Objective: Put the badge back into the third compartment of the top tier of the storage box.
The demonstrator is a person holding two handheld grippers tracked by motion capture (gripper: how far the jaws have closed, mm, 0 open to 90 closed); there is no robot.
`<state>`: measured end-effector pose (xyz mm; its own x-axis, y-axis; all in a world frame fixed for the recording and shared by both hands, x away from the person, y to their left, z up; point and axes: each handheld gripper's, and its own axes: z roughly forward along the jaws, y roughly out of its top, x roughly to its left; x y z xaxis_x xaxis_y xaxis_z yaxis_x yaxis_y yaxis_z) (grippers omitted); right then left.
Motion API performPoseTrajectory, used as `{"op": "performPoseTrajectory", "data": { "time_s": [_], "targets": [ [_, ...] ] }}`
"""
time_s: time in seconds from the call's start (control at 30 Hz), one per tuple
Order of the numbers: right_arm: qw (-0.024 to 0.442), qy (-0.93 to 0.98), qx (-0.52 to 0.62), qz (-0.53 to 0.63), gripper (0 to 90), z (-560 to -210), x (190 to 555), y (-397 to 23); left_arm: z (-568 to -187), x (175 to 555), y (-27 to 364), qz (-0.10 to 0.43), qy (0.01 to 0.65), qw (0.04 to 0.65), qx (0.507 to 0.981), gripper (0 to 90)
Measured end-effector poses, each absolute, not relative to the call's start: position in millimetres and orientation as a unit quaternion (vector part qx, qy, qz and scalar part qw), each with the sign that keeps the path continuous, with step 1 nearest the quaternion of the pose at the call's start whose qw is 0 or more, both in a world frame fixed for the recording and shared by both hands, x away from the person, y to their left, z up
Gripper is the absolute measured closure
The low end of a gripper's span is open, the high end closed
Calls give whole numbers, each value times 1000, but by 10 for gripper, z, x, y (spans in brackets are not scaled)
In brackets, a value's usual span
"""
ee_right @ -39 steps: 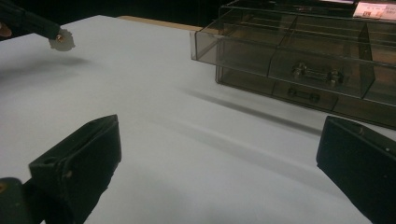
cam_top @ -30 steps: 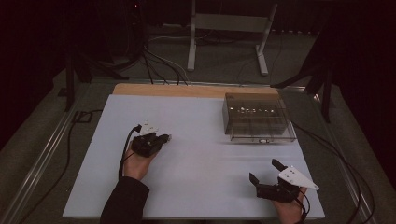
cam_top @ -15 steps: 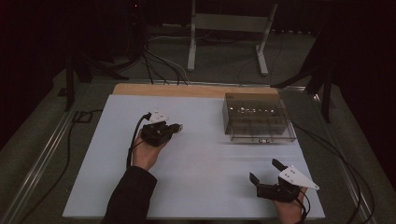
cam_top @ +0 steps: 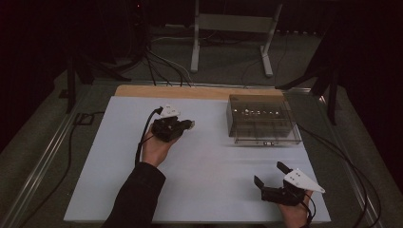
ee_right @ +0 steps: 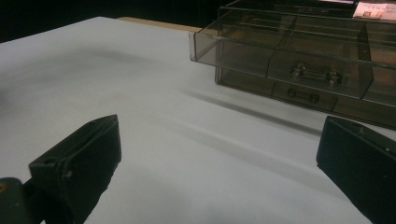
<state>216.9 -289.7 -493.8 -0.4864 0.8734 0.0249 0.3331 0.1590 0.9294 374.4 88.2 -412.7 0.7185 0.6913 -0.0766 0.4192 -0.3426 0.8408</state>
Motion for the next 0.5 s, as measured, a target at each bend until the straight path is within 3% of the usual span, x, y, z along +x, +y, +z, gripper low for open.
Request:
{"op": "performPoseTrajectory", "data": {
  "time_s": [0.5],
  "targets": [
    [276, 709, 425, 490, 0, -4937, 2174, -2899, -3946, 3919, 615, 152, 321, 462, 813, 891]
  ]
}}
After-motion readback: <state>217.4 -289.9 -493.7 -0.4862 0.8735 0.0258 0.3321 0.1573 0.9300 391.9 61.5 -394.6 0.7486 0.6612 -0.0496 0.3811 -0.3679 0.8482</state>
